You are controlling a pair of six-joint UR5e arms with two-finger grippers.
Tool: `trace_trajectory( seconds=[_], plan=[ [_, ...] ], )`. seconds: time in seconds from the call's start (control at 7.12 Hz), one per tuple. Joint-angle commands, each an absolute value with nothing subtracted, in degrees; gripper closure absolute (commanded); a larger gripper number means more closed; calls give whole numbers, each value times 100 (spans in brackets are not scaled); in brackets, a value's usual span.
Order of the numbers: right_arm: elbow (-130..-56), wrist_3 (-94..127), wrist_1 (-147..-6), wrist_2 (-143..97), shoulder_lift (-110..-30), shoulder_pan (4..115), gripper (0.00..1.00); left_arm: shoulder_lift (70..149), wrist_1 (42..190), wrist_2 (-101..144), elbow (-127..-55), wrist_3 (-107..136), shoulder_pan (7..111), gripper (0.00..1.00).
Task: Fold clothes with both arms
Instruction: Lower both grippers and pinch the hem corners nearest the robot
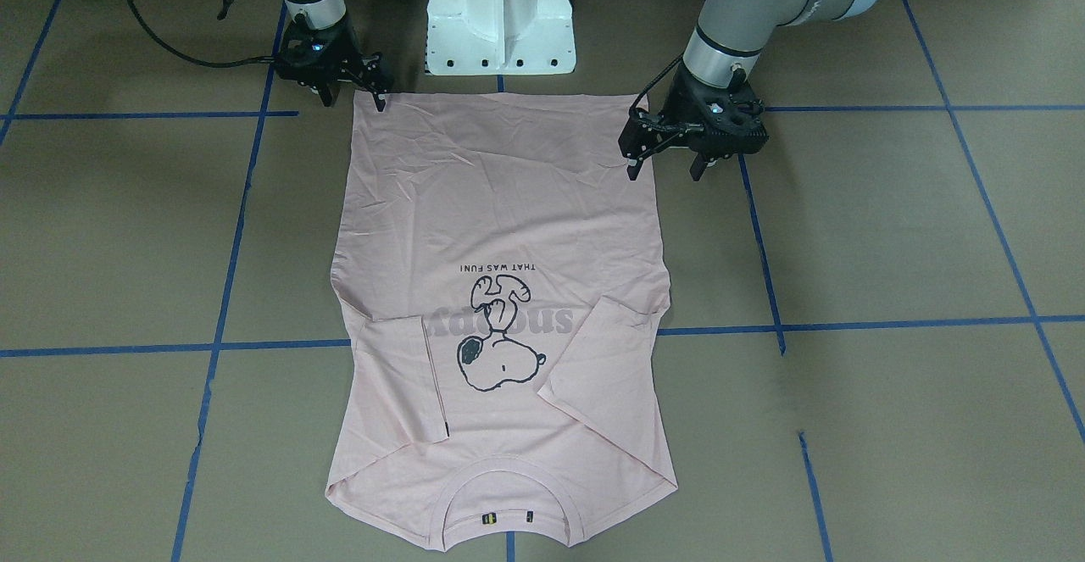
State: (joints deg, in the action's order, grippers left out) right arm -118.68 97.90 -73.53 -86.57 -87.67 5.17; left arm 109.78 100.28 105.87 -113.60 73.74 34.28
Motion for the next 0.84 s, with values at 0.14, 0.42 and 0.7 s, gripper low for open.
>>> trace_trajectory(
  seconds=[0.14, 0.42, 0.7],
  plan=[
    [-11944, 9791, -7775, -8718, -8719, 405, 0, 10977, 10028, 10591, -11364, 7374, 3428, 0],
    [-11944, 9791, -7831, -8806, -8657, 413, 5, 10978, 10028, 10591, -11364, 7374, 3428, 0],
    [-11918, 9782, -7840, -8955, -8552, 404, 12, 10995, 10028, 10591, -11364, 7374, 3428, 0]
  ],
)
